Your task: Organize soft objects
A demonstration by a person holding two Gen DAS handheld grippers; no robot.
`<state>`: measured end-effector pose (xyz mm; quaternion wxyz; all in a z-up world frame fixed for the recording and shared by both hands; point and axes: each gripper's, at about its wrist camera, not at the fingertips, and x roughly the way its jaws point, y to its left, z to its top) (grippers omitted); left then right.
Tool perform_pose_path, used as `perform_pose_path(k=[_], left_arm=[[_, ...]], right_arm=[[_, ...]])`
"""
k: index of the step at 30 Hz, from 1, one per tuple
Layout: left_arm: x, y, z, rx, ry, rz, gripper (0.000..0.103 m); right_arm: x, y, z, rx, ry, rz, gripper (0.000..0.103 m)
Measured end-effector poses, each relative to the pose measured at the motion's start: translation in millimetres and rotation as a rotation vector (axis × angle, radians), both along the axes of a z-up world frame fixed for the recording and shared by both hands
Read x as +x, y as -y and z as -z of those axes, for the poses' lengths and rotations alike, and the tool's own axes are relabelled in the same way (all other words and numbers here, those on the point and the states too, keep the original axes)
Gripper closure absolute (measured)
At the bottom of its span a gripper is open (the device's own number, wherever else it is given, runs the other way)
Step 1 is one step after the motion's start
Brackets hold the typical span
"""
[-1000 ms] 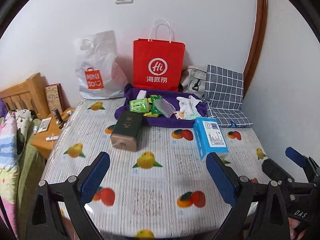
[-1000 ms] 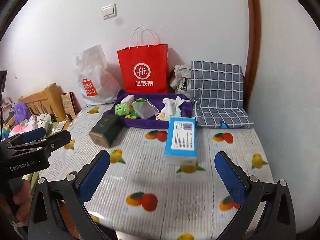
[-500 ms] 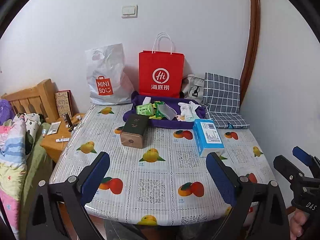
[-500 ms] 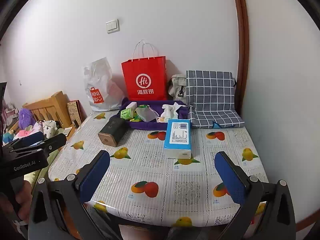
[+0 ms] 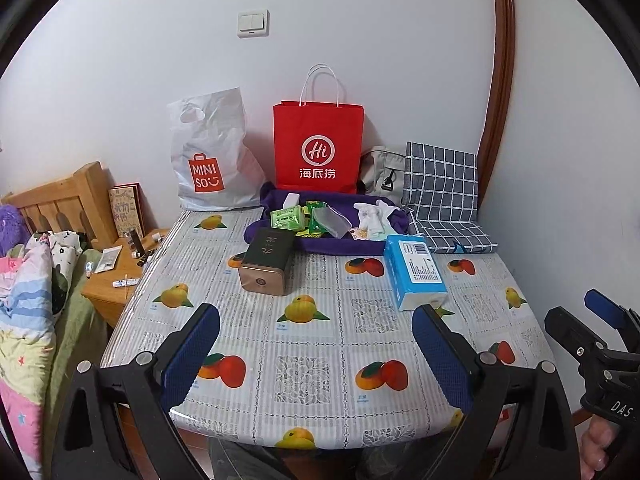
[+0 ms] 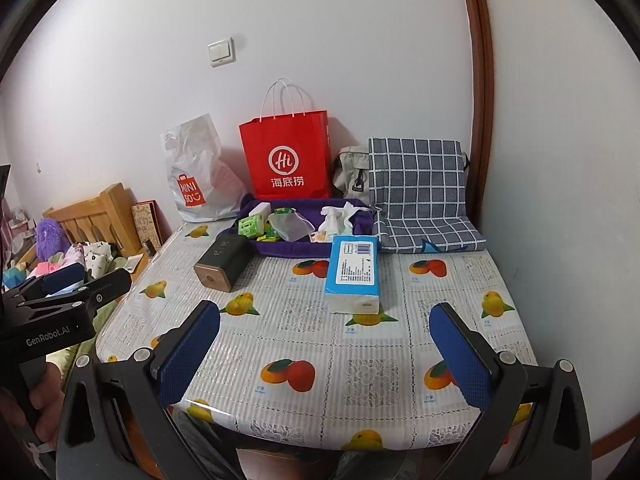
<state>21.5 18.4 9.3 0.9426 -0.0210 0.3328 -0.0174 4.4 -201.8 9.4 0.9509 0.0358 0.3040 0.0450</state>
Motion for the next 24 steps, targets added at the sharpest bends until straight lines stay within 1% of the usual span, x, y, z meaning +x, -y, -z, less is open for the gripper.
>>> perform_pose_path(k=[24], left_arm=[[-1.1, 1.9, -0.5, -0.001, 0.002, -0.002, 0.006]], right_arm=[[-2.1, 0.8, 0.7, 0.003, 0.0, 0.0, 0.0]])
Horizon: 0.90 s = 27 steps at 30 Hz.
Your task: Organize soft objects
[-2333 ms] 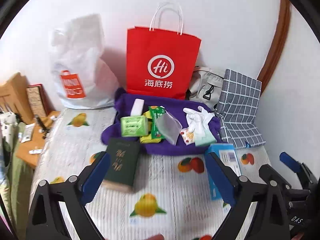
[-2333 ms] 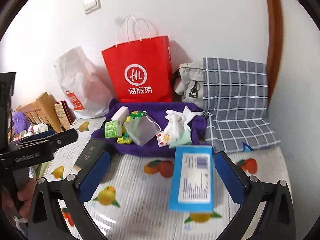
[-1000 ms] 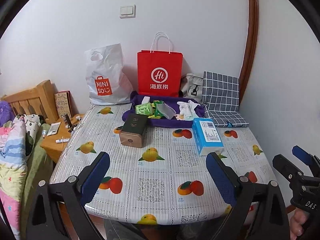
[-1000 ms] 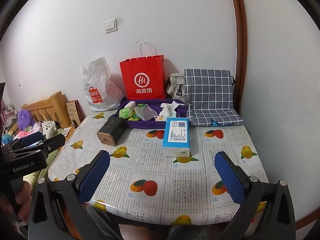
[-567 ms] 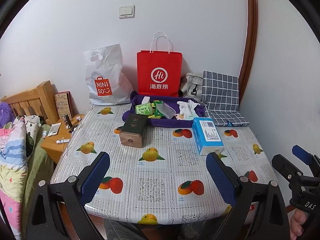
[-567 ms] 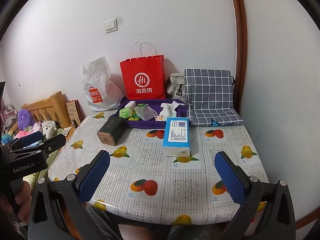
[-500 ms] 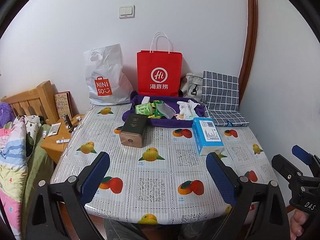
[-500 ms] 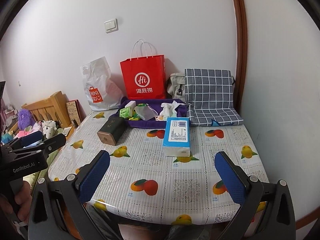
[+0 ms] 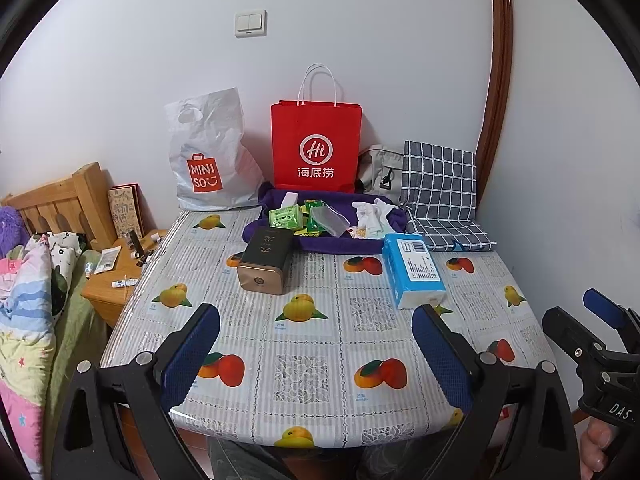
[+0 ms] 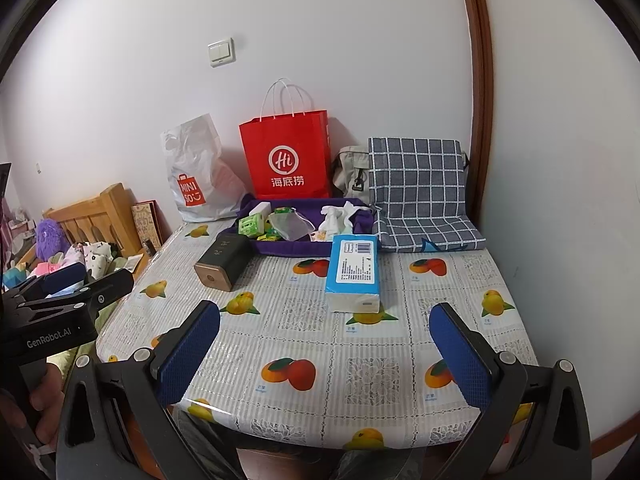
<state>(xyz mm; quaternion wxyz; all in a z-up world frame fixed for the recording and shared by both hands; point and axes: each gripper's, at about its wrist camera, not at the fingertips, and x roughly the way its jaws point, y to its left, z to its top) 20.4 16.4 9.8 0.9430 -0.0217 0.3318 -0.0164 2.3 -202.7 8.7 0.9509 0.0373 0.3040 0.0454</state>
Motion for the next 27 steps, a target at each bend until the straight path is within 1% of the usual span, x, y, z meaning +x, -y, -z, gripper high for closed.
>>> perform_pose_path(k=[27], left_arm=[[-0.4, -1.2, 0.5, 0.001, -0.001, 0.003, 0.006]], right_arm=[[-0.9, -0.3, -0.6, -0.002, -0.002, 0.0, 0.0]])
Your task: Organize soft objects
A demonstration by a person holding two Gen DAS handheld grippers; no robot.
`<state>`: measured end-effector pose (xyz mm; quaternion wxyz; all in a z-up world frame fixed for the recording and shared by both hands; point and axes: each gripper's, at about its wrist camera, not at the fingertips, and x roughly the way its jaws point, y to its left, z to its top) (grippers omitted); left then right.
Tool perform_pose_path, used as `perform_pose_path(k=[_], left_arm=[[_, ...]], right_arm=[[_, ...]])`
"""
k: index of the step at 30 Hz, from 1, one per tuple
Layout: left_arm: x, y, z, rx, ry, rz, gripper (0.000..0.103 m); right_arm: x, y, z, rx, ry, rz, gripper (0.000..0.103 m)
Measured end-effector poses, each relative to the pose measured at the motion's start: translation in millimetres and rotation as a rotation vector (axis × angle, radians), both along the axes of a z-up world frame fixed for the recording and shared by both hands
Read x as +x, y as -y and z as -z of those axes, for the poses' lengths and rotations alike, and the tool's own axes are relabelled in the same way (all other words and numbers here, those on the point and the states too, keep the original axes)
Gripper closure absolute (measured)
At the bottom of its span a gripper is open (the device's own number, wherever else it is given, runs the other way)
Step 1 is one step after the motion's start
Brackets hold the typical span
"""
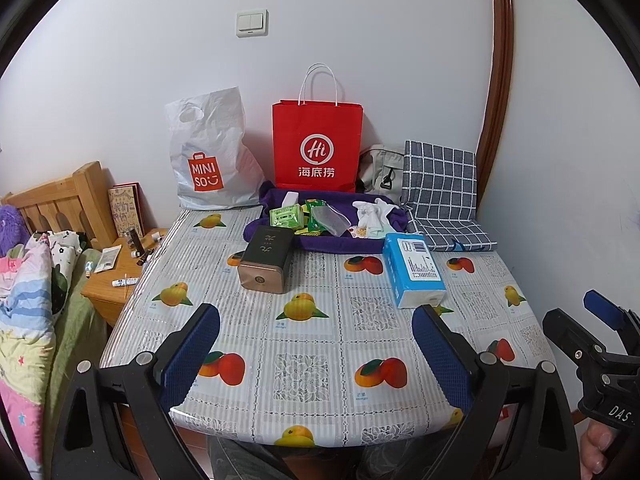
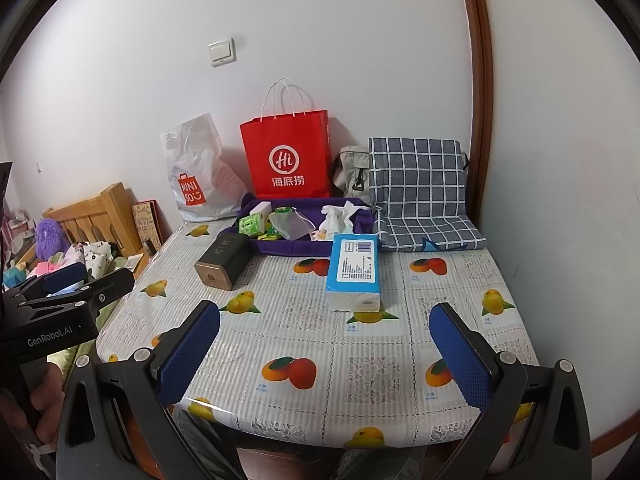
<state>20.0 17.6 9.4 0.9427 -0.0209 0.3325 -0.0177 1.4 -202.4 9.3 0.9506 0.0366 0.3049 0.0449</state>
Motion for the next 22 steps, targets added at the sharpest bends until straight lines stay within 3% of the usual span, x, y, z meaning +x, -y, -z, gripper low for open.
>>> perform_pose_path(k=[22], left_arm=[[-1.9, -1.3, 1.4, 0.004, 0.004, 0.002, 0.006]], right_arm=[[-2.2, -2.3, 0.4, -0.002, 0.004, -0.004, 0.0]])
